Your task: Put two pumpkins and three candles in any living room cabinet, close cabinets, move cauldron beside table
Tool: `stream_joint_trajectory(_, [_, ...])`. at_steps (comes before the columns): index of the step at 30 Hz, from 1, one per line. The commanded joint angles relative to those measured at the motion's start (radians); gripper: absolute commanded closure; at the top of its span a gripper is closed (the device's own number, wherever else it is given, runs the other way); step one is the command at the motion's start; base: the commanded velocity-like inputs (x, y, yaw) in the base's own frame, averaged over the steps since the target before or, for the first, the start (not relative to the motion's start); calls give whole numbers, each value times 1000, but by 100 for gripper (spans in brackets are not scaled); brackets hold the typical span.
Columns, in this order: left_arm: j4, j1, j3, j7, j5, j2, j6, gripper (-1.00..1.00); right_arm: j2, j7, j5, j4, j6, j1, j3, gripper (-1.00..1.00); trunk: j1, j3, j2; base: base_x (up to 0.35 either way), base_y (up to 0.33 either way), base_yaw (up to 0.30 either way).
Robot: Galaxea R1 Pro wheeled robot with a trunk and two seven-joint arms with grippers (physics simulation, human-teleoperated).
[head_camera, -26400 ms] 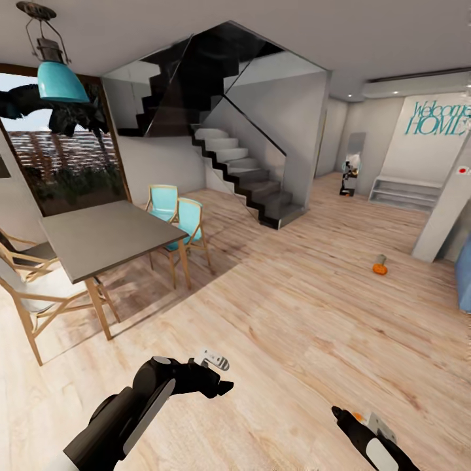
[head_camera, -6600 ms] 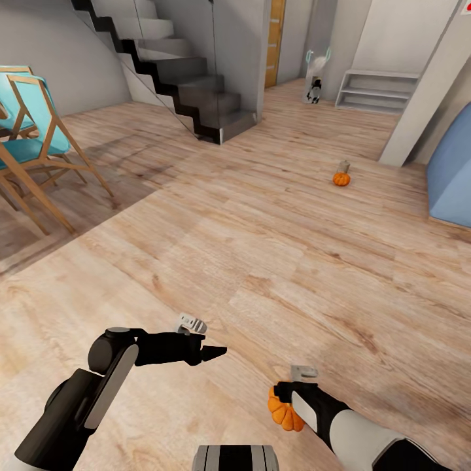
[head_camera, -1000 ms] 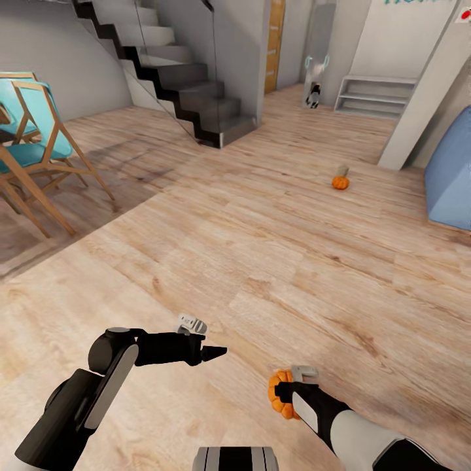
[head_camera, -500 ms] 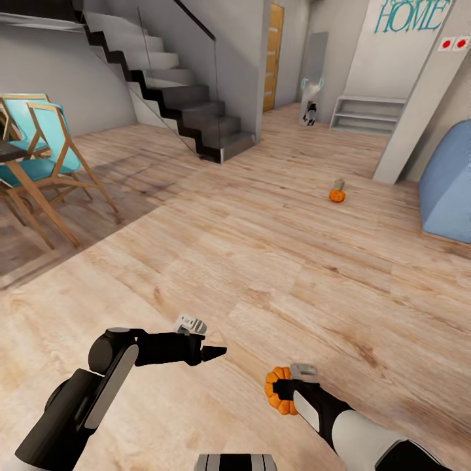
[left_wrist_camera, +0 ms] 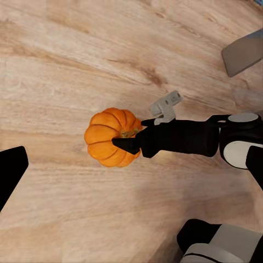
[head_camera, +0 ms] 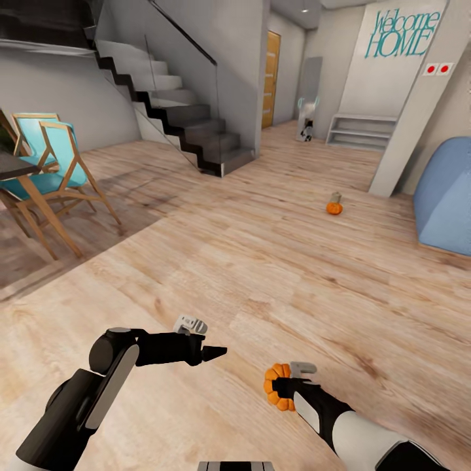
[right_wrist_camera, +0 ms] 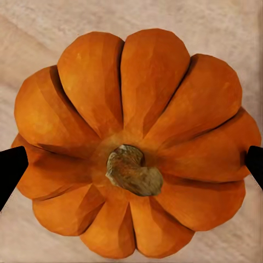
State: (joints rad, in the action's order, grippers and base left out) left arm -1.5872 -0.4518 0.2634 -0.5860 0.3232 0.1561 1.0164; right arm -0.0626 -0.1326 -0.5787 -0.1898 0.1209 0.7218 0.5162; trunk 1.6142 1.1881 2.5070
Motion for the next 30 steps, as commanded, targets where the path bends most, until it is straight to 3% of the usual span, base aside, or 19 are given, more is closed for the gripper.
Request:
stream_joint_trajectory(1, [-1,-1,0,-3,-3,0,4,-100,0,-6,-9,-2,5,0,8,100,-1,-3,0,0,0,0])
stream_joint_trajectory(10, [0,-1,0,-2,-5,-1,-3,-100,1,-6,-9,-2,5,-1,8,100,-5,-38,-2,0,0,-7])
stream_joint_trajectory(18, [1,-1,-1,-4,-3,-1,-8,-100,1,-6,-9,-2,5,-1,7,100,-5,-38,-2,0,0,-212])
stream_joint_trajectory(21, [4,-1,0,-5,-5,-1,-41,-100,1,-7,-9,-2,5,-1,7,100,-5,-38,-2,12,9,-278])
stream_joint_trajectory(30, [119,-1,-4,2,-5,-4,-63,-100,1,-6,-11,-1,7,-1,7,100,-5,-38,-2,216,172,-276])
